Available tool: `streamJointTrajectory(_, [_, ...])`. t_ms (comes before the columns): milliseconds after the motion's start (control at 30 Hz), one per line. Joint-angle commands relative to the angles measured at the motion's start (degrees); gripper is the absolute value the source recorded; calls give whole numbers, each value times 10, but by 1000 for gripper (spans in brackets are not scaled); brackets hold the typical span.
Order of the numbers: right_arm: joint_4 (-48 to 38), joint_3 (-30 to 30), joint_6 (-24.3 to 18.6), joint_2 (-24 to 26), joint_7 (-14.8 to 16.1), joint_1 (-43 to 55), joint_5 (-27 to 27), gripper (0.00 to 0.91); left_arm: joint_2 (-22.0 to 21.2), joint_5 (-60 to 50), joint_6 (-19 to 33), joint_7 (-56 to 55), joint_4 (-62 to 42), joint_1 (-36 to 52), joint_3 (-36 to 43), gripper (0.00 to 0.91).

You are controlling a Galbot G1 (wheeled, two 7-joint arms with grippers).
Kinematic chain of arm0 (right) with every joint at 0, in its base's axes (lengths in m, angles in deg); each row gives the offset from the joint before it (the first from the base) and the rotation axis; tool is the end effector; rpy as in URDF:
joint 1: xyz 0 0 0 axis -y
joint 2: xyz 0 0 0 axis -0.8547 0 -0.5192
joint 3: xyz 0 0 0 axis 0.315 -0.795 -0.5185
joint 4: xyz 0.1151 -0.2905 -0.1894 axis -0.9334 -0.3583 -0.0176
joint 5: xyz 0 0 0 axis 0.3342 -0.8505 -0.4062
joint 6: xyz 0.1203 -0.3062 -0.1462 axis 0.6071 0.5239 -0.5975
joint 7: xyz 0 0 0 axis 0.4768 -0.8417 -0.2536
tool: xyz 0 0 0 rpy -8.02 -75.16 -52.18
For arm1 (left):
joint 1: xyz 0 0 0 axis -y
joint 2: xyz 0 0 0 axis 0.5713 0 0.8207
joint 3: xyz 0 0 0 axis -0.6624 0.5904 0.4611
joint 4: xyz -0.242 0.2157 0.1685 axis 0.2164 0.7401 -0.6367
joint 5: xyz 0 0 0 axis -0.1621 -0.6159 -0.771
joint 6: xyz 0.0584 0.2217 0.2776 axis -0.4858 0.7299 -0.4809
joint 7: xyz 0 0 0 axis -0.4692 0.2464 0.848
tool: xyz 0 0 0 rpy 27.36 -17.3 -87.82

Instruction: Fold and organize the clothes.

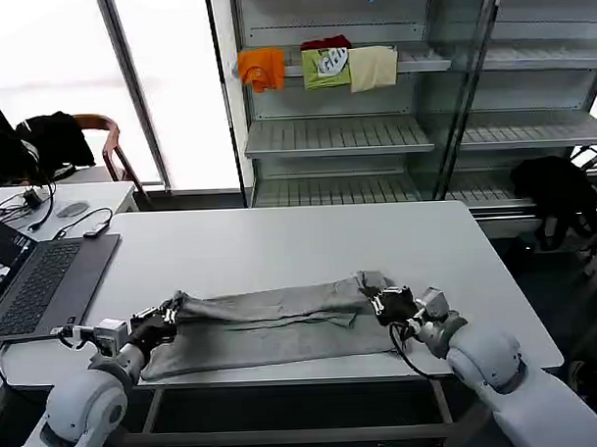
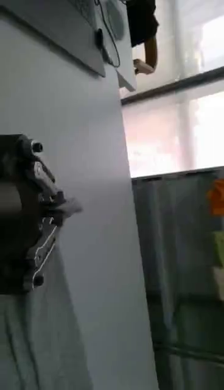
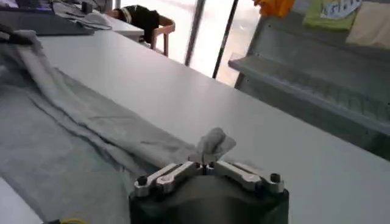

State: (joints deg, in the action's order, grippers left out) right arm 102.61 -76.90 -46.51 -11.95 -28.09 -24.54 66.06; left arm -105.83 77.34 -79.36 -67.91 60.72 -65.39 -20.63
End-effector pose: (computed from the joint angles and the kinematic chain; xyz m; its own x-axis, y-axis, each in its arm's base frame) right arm 0.3411 -0.0577 -0.2324 -0.7841 -0.4460 0.4316 -0.5705 0.7917 -0.2185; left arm 0.2925 0.1252 -0.2431 -0.8991 0.0833 0.4298 0.1376 0.9857 0.0968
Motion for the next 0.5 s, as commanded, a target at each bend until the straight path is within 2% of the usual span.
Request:
streamJointTrajectory(33, [1, 0, -4, -5, -87, -36, -6, 0, -4, -29, 1, -4, 5, -34, -1, 907])
streamJointTrajectory(67, [2, -1, -4, -7, -110, -39, -4, 50, -2, -31, 0, -5, 5, -36, -1, 907])
streamJointTrajectory(133, [6, -4, 1, -14, -160, -43, 5, 232, 5, -35, -2, -6, 6, -40, -3, 907])
streamJointTrajectory(167, [10, -7, 5, -18, -189, -45, 17, 292, 9, -37, -5, -6, 7, -43, -3, 907])
streamJointTrajectory(200, [15, -9, 8, -21, -210, -46, 27, 423, 15, -40, -5, -6, 7, -47, -3, 907])
streamJointTrajectory(233, [21, -11, 12, -25, -230, -48, 31, 846, 20, -44, -5, -5, 6, -50, -2, 907])
streamJointTrajectory(267, [26, -12, 16, -27, -248, -51, 34, 907, 25, -53, -5, -4, 5, -53, -1, 907])
streamJointTrajectory(400, [45, -20, 16, -33, -327, -60, 44, 907, 54, -62, -5, -3, 1, -60, 1, 907])
streamJointTrajectory(500, [57, -18, 16, -37, -363, -60, 47, 907, 79, -69, -5, -3, 3, -66, 0, 907])
